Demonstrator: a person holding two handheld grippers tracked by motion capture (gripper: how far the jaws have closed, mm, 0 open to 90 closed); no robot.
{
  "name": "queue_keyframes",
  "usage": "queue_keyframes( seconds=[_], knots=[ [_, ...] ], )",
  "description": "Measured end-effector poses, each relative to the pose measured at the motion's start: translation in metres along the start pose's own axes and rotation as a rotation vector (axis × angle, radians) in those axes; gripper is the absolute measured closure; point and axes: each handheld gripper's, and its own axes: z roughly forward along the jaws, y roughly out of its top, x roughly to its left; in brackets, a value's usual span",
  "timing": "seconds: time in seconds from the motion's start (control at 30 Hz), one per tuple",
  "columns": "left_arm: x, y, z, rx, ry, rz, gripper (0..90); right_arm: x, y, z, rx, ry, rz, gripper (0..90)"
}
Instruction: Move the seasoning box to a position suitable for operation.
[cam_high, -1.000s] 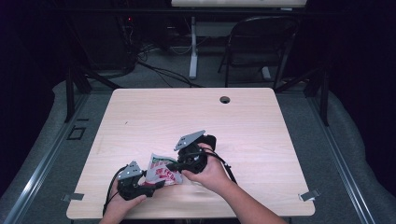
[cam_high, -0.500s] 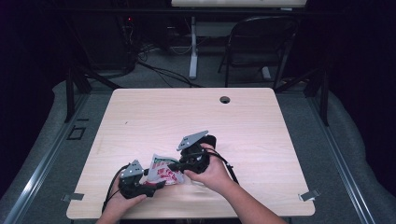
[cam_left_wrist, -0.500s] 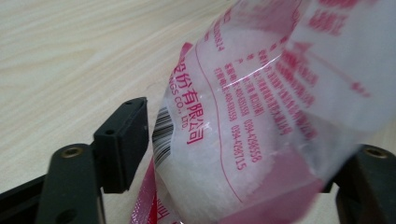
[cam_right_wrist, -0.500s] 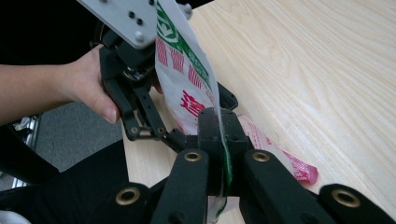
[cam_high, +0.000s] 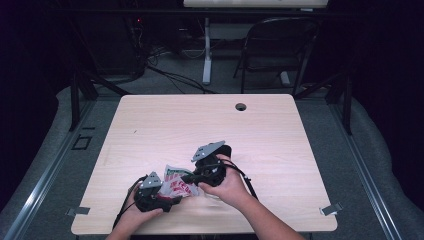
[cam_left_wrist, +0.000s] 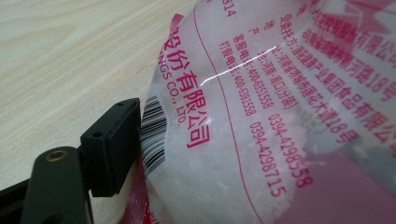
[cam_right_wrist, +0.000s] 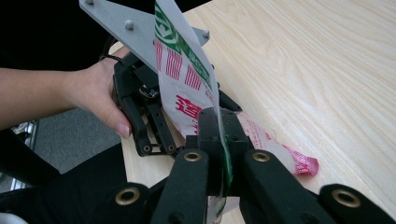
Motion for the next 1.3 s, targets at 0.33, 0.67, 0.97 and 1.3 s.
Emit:
queue_keyframes(
  seconds=[0.33, 0.67, 0.97, 1.3],
  knots=[
    [-0.002, 0.002, 0.004, 0.016, 0.014, 0.009, 25.7, 0.0, -0.001, -0.001, -0.001, -0.013, 0.003, 90.0],
    [-0.009, 0.003, 0.006, 0.03, 0.082, 0.058, 31.0, 0.001, -0.003, 0.0, -0.01, -0.024, 0.005, 90.0],
    [-0.011, 0.003, 0.005, 0.021, 0.098, 0.064, 41.3, 0.001, -0.003, -0.001, -0.016, -0.03, 0.01, 90.0],
    [-0.014, 0.003, 0.005, -0.011, 0.103, 0.06, 49.5, -0.002, -0.003, -0.003, -0.033, -0.027, 0.017, 89.8]
  ],
)
